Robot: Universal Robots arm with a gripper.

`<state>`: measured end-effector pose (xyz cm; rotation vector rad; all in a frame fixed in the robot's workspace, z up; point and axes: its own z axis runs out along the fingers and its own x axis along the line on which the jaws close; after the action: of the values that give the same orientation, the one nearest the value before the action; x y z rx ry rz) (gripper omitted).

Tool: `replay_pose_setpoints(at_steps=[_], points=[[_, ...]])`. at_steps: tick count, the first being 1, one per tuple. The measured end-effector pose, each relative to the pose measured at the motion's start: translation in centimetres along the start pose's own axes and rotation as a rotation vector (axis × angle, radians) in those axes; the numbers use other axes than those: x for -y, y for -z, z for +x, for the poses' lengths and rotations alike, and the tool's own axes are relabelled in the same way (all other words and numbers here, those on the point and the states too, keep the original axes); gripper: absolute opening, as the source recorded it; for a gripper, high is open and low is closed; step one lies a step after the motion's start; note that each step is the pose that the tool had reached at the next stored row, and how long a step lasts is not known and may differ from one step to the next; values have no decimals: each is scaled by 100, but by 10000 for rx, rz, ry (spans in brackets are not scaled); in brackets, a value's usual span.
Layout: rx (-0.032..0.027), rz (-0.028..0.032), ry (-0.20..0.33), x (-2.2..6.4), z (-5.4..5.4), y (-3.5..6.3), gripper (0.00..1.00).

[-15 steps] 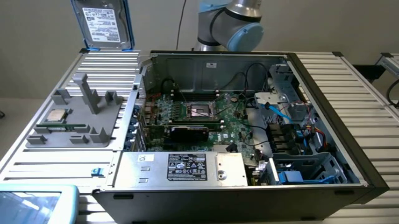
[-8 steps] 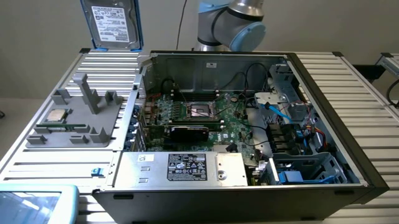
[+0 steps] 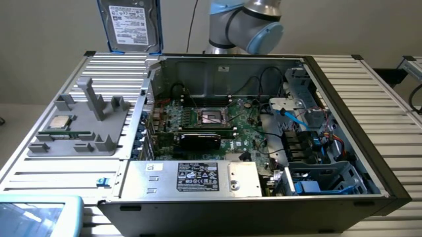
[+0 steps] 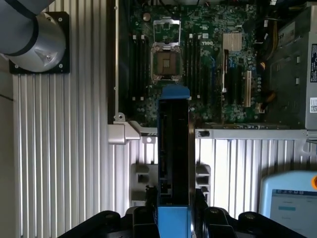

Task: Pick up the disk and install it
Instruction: 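Pick up the disk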

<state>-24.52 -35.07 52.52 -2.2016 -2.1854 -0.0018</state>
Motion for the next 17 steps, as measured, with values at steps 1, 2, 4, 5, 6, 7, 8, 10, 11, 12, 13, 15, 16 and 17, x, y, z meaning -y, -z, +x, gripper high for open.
replay_pose_setpoints(at_steps=[1, 2, 4, 5, 6, 7, 8, 10, 11, 12, 13, 15, 16, 17], points=[[0, 9, 0, -37, -19, 10, 37], [0, 19, 0, -74, -38, 20, 37], [0, 38, -2, -150, -78, 41, 37], [-1, 48, -1, -187, -97, 51, 37], [-1, 58, -1, -222, -118, 61, 37], [-1, 71, -2, -255, -139, 70, 37], [0, 84, -3, -289, -161, 81, 37], [1, 109, -3, -359, -206, 99, 37], [0, 121, -4, -394, -228, 108, 37], [1, 134, -3, -428, -250, 116, 37], [1, 146, -4, -461, -272, 124, 37], [1, 168, -4, -528, -314, 140, 37], [1, 180, -5, -562, -335, 148, 37], [0, 192, -6, -596, -358, 157, 37]])
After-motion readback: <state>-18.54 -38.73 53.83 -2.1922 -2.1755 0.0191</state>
